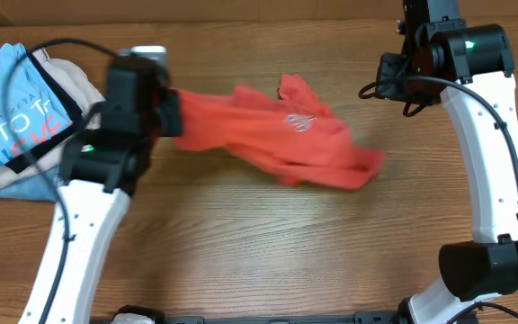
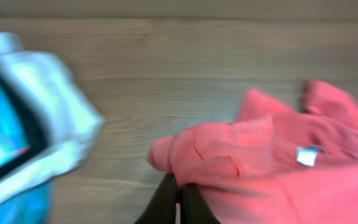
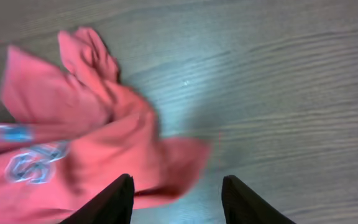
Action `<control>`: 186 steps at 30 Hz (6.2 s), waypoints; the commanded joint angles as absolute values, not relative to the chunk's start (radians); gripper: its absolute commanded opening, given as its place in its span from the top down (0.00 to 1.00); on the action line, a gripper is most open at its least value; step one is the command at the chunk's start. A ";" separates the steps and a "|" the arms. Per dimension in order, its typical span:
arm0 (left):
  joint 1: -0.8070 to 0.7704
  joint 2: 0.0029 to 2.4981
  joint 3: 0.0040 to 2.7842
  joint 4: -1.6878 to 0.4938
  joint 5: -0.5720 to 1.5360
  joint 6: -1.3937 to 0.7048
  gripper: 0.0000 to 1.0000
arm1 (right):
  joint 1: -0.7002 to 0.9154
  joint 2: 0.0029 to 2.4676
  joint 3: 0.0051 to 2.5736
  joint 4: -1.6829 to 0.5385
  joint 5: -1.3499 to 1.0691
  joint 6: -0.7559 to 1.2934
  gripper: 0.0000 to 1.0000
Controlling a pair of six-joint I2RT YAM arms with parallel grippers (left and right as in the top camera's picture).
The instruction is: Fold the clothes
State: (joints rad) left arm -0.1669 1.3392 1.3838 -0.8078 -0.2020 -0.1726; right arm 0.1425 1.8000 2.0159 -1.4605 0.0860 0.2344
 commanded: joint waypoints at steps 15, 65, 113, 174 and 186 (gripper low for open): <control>0.019 1.314 1.402 -0.979 -0.210 -0.276 0.96 | 0.235 1.796 1.567 -1.390 -0.321 0.183 0.47; 0.019 1.311 1.587 -0.937 -0.124 -0.221 0.96 | 0.120 1.740 1.703 -1.185 -0.177 0.279 0.96; 0.087 1.806 2.120 -0.609 -0.026 -0.165 0.96 | 0.054 2.129 2.729 -1.154 0.188 0.299 0.96; -0.046 1.644 1.460 -1.590 0.000 -0.183 0.96 | -0.075 1.685 1.514 -1.596 -0.017 0.218 0.96; -0.044 1.341 1.259 -1.602 -0.023 -0.317 0.96 | -0.075 1.502 1.328 -1.586 -0.006 0.260 0.96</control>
State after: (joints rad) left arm -0.0479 1.4158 1.2808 -1.6009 0.0074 -0.2420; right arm -0.0669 1.5452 1.3540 -1.5875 -0.0177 0.2352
